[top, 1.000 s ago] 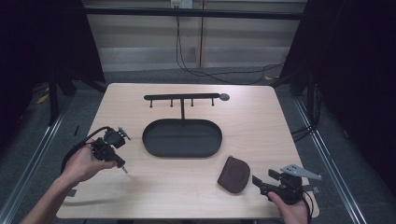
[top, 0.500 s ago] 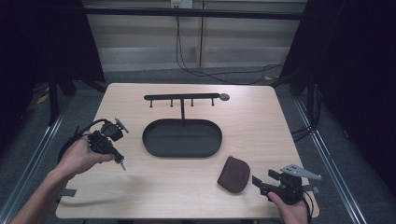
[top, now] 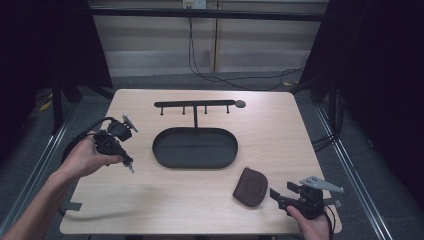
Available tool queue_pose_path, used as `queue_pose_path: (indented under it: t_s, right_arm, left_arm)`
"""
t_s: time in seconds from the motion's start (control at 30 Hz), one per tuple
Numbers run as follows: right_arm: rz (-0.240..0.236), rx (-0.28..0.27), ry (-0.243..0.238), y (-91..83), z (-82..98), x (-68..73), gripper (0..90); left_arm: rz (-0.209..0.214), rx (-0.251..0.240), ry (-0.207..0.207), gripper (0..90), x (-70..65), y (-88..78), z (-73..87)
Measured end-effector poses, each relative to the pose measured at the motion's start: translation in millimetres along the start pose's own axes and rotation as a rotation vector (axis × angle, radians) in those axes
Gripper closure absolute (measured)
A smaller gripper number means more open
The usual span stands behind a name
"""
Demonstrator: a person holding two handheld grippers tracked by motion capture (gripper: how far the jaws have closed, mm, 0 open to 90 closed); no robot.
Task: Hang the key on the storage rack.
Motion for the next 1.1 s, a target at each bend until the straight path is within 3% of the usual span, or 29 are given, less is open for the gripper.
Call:
queue_pose_path:
  t_s: [0.17,0.23,0.47,1.1]
  right_arm:
    - [-0.001,0.0,0.004,-0.2,0.1,-0.2,24.4]
    - [-0.003,0.0,0.002,-0.1,0.1,0.0,24.4]
    - [-0.003,0.0,0.002,0.3,0.1,0.2,24.4]
    - [-0.005,0.005,0.008,0.4,0.5,0.2,24.4]
  left_arm:
    - [-0.022,-0.003,0.017,89.0,0.4,-11.0,-6.8]
    - [-0.012,0.001,0.027,89.0,0.6,-14.2,-7.7]
    - [-0.01,-0.014,0.011,89.0,3.6,-24.8,-15.3]
    - [-0.012,-0.036,0.014,89.0,4.5,-50.4,-45.8]
Point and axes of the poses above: each handheld gripper's, and its own axes: y roughly forward along the jaws, z roughly out of its underside, x roughly to its left, the point moved 8 cm from there along y, roughly forward along the jaws, and after that the axes turned 5 degrees about -x, right-handed, at the moved point
